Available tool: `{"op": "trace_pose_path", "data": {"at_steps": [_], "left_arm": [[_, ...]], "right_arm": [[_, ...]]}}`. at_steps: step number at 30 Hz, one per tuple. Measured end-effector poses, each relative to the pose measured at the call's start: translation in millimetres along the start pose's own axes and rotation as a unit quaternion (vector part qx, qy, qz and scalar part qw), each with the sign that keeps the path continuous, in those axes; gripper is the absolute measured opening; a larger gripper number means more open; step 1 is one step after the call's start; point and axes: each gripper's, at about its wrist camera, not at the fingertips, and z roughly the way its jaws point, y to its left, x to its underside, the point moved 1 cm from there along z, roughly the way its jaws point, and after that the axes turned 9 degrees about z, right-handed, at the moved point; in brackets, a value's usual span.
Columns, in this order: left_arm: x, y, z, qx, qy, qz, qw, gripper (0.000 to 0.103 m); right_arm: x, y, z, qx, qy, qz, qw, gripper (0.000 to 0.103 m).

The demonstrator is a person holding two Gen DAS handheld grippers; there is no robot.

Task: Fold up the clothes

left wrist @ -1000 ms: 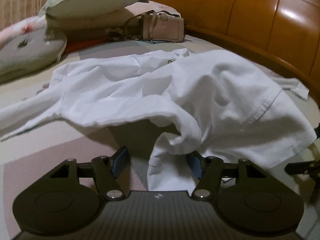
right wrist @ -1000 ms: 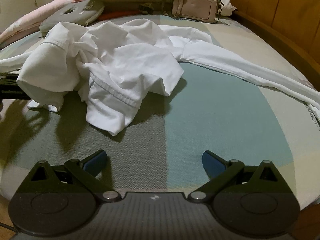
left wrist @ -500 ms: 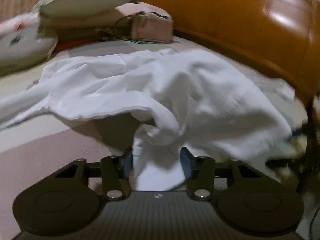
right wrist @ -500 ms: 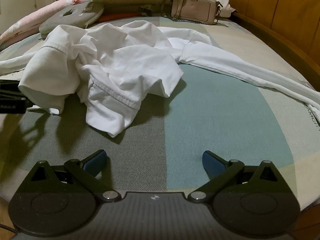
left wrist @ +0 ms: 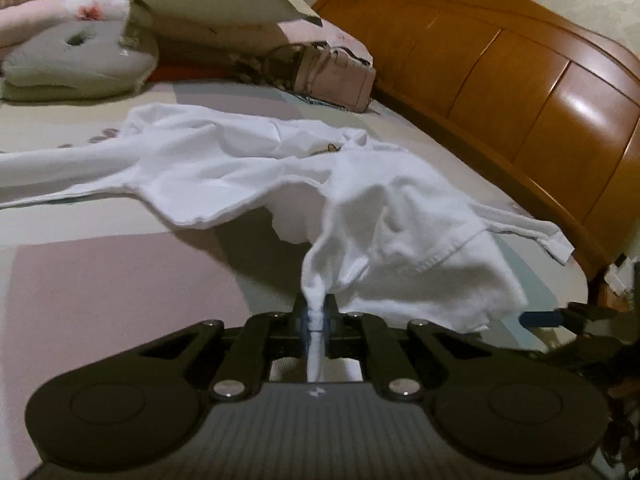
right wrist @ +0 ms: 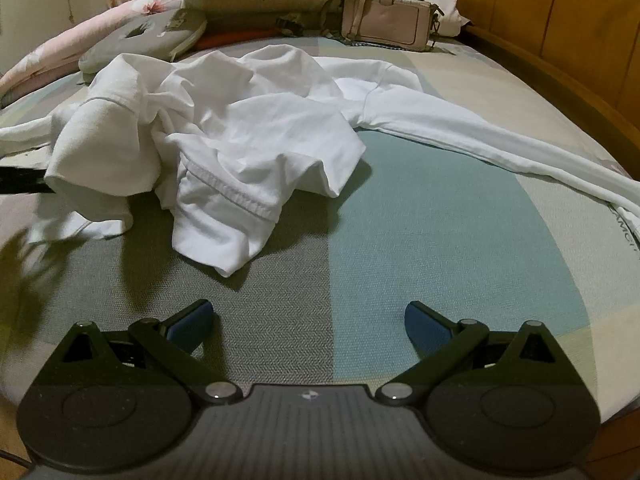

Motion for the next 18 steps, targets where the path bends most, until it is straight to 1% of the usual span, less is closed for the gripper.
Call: {"op": "trace_pose_path", "data": {"at_steps": [5,7,11,12,13,15,17,18], "left_arm": [[10.6,5.6,-40.9,-0.02,-0.002,-0.026,0.9995,0.005],[16.3,8.5,-52.1,-0.034,0.003,-0.033,0.9989,0.005],[31.7,24.0,-53.5,-0.065,0.03,-0.055,0.9959,0.006],[34.4,25.6,-51.1,-0.065,0.034,-0.059,0.9956,0.006],[37.1,27.1,-48.8,-0.065,0.038,-0.062,0.9953,0.008],[41.5,29.3,-44.0,-0.062,0.045,-0.066,0.9948,0.02],[40.5,25.7,-39.4,-0.049,0.044,-0.06,0.996,0.049],[40.3,24.1,-39.0,-0.048,0.041,-0.056,0.9964,0.055]], "right_arm": [[-0.4,-0.5,0.0,-0.001,0.0,0.0,1.0,0.103],[-0.5,-0.6,0.2,-0.001,-0.001,-0.001,1.0,0.103],[-0.1,-2.1,-0.4,-0.003,-0.001,-0.003,1.0,0.103],[0.0,-2.8,-0.9,-0.005,-0.001,-0.002,1.0,0.103],[0.1,-3.6,-1.4,-0.007,-0.001,0.0,1.0,0.103],[-0.4,-6.0,-2.4,-0.012,-0.001,0.003,1.0,0.103],[-1.1,-8.3,-4.3,-0.02,-0.001,0.011,1.0,0.103],[-2.2,-10.5,-5.4,-0.026,0.0,0.017,1.0,0.103]]}}
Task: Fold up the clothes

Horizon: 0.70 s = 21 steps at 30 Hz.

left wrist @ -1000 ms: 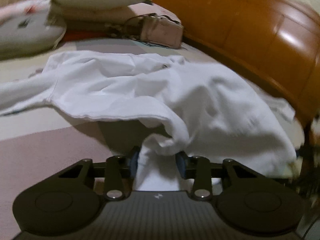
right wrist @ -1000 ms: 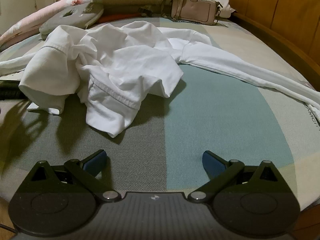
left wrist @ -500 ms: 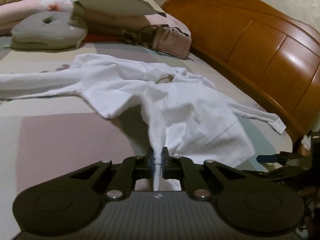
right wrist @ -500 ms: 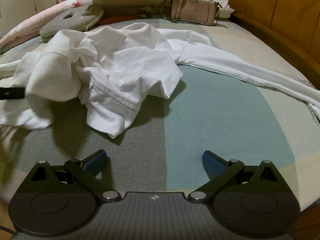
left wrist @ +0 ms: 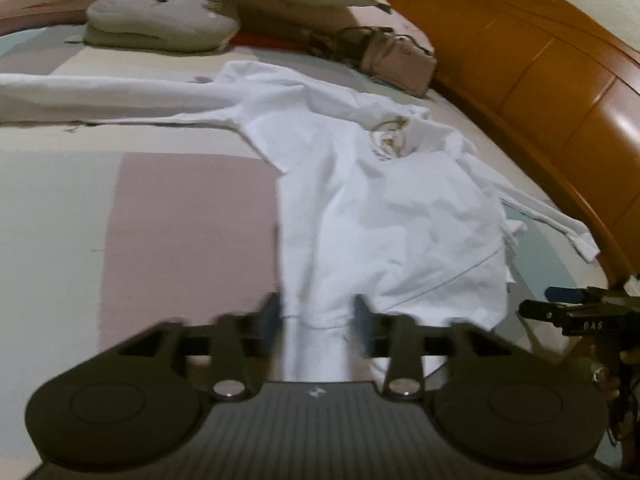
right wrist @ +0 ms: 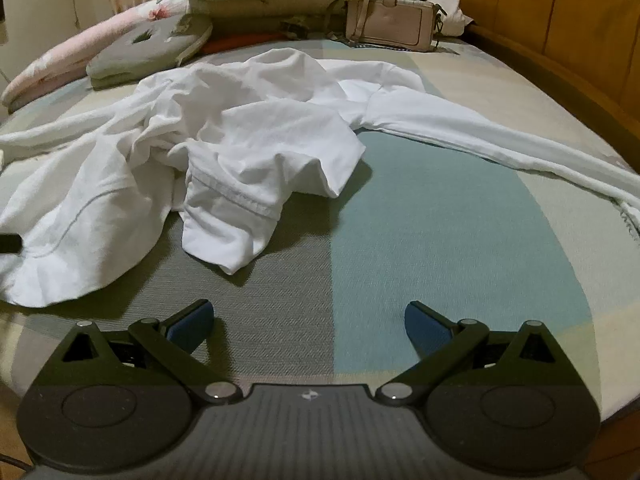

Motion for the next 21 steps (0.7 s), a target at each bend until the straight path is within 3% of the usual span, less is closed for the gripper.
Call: {"op": "trace_pose_path", "data": {"at_steps": [2,5,9,12,16,21], "left_arm": [[-1.7,-2.7,2.7,-0.005,-0.003,0.011,0.9999,0.073],[-2.9,-4.7,8.2,-0.008,0.0,0.018,0.9998,0.074],[-3.4,-3.1,9.7,-0.001,-0.003,0.013,0.9999,0.078],[-3.8,1.5,7.1,0.017,-0.002,-0.007,0.9998,0.078],[-4.9,7.0,9.7,0.087,0.003,-0.041,0.9953,0.08],[-6.6,14.8,19.8,0.113,-0.002,-0.071,0.991,0.084]], "right_arm": [[-4.2,-3.8,-2.5,-0.02,0.007,0.015,1.0,0.103],[-14.3,-12.1,-5.9,-0.093,0.013,0.055,0.994,0.103],[-30.4,-24.5,5.2,-0.185,0.024,0.11,0.976,0.103],[-40.7,-32.9,28.1,-0.224,0.034,0.141,0.964,0.103],[-54.4,-40.3,58.4,-0.279,0.019,0.169,0.945,0.103],[-72.3,-25.2,79.2,-0.288,0.002,0.169,0.943,0.103]]}}
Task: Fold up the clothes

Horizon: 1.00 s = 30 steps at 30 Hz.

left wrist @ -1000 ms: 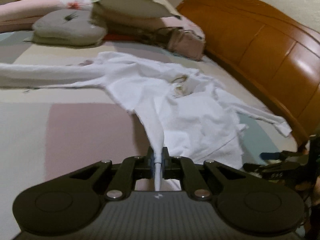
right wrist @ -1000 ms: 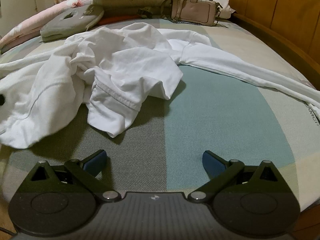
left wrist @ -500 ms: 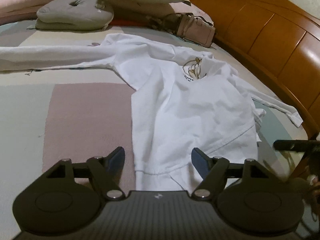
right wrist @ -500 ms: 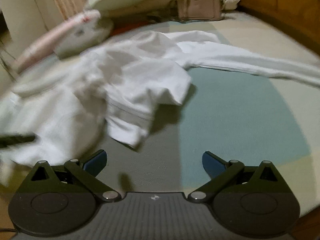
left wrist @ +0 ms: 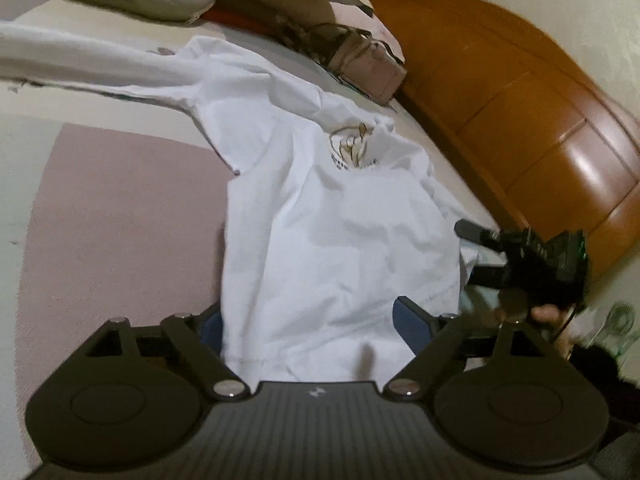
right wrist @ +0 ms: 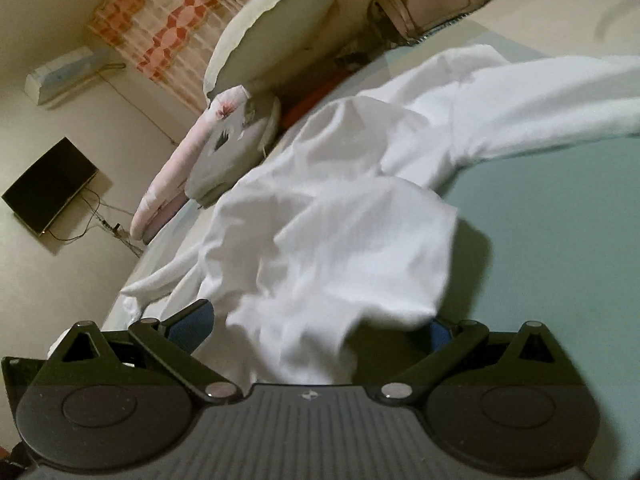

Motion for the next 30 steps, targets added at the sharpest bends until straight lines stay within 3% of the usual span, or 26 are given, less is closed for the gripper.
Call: {"op": "trace_pose_path", "data": {"at_steps": [4,6,8,12,15,17,19,22,26,30], "left_arm": [[0.8,4.0,-1.3,0.012,-0.001,-0.014,0.9998,0.084],[2.9,5.8,-2.0,0.016,-0.005,-0.008,0.9998,0.084],[1.4,7.0,-0.2,0.016,-0.009,-0.011,0.9998,0.084],[1.5,9.9,0.5,0.016,-0.019,-0.018,0.9995,0.083],[4.7,12.4,-3.9,-0.013,-0.022,-0.032,0.9992,0.059],[7.3,17.4,-6.7,-0.036,-0.021,-0.05,0.9979,0.03],[7.7,20.5,-8.9,-0.059,-0.015,-0.061,0.9963,0.007],[4.3,14.1,-14.0,-0.079,-0.008,-0.045,0.9958,0.007],[0.5,-2.1,-33.1,-0.079,-0.025,-0.02,0.9964,0.006],[-2.1,-16.3,-57.7,-0.07,-0.055,-0.003,0.996,0.005]], "right_arm": [[18.7,11.8,-0.1,-0.054,0.061,-0.011,0.997,0.103],[25.9,13.1,-0.2,-0.046,0.052,-0.042,0.997,0.099],[18.2,6.7,3.4,-0.05,0.038,-0.014,0.998,0.095],[5.3,-10.1,8.5,-0.049,0.014,0.043,0.998,0.068],[9.0,-17.7,1.8,-0.045,0.017,0.055,0.997,0.055],[12.8,-20.0,-3.5,-0.037,0.021,0.058,0.997,0.048],[16.1,-21.1,-8.7,-0.027,0.022,0.066,0.997,0.028],[16.4,-15.9,-25.0,-0.026,0.011,0.061,0.998,0.017],[13.1,3.7,-57.1,-0.03,-0.013,0.015,0.999,0.015],[8.3,21.1,-89.9,-0.031,0.0,-0.03,0.999,0.014]]}}
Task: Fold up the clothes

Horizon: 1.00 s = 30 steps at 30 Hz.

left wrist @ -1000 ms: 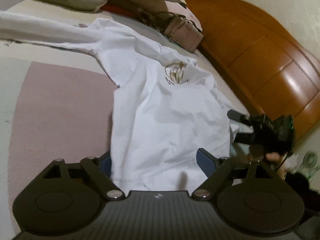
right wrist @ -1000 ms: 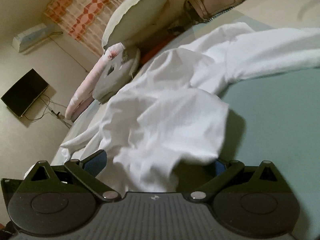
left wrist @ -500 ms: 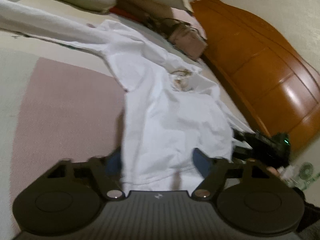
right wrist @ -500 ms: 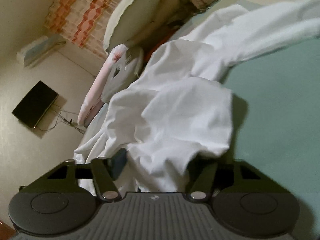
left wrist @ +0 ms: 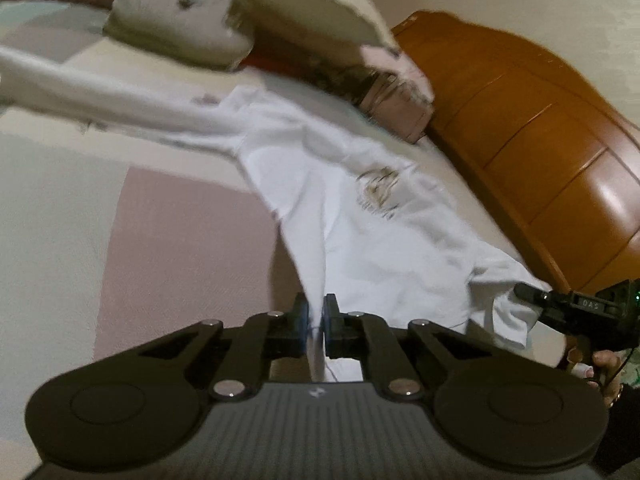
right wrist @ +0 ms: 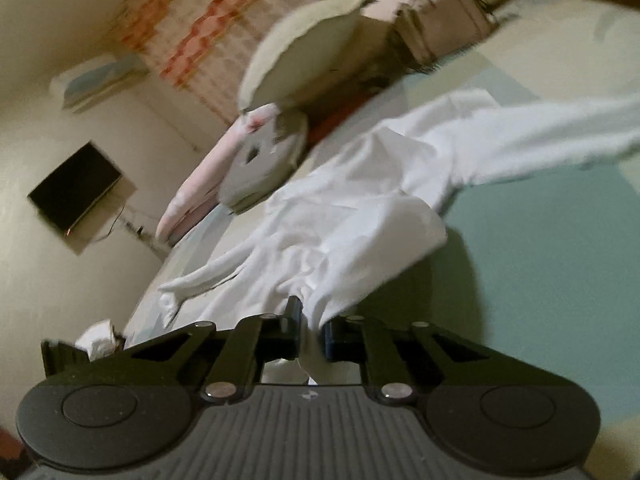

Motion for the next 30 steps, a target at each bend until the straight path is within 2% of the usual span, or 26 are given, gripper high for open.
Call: {"op": "trace_pose_path", "data": {"at_steps": [5,8,10,12,15,17,19,20,23,26,28,30], "left_arm": [[-9.2,-5.4,-20.9,0.007,-0.021,-0.004,0.9997,0.004],[-15.0,-3.8,-34.2,0.009,-0.035,-0.016,0.9992,0.004],[-17.6,-0.6,-38.1,-0.006,-0.036,-0.011,0.9993,0.005],[-16.9,6.1,-32.2,-0.016,-0.016,-0.014,0.9996,0.005],[-7.3,15.1,-16.0,-0.023,0.022,-0.027,0.9991,0.009],[1.5,18.4,-9.8,-0.043,0.039,-0.027,0.998,0.013],[7.2,20.0,-11.4,-0.055,0.041,-0.028,0.9972,0.014],[9.5,19.8,-12.9,-0.06,0.042,-0.027,0.9969,0.017],[11.7,9.6,-22.9,-0.066,0.041,-0.007,0.9969,0.026],[12.7,-22.8,-26.4,-0.059,0.044,0.079,0.9941,0.031],[14.6,-47.8,-21.1,-0.025,0.052,0.128,0.99,0.04],[18.3,-67.5,-7.8,0.006,0.063,0.157,0.9856,0.043]], "right_arm": [[-3.3,3.2,-34.4,0.009,0.009,0.0,1.0,0.013],[-9.2,-8.0,-60.1,-0.005,-0.008,0.038,0.999,0.012],[-13.3,-21.5,-74.6,-0.002,-0.022,0.067,0.998,0.011],[-14.0,-35.3,-72.5,0.032,-0.01,0.076,0.997,0.012],[-6.8,-54.6,-64.7,0.086,0.018,0.089,0.992,0.019],[4.0,-60.9,-63.4,0.104,0.028,0.087,0.99,0.022],[11.7,-59.7,-68.0,0.115,0.02,0.079,0.99,0.034],[15.6,-58.9,-70.4,0.12,0.016,0.075,0.99,0.035],[23.2,-37.6,-75.8,0.135,0.006,0.024,0.991,0.036],[31.2,-11.3,-77.0,0.15,0.001,-0.04,0.988,0.04],[37.3,13.0,-70.9,0.16,0.005,-0.102,0.982,0.05],[43.8,36.1,-62.4,0.178,0.005,-0.161,0.971,0.053]]}}
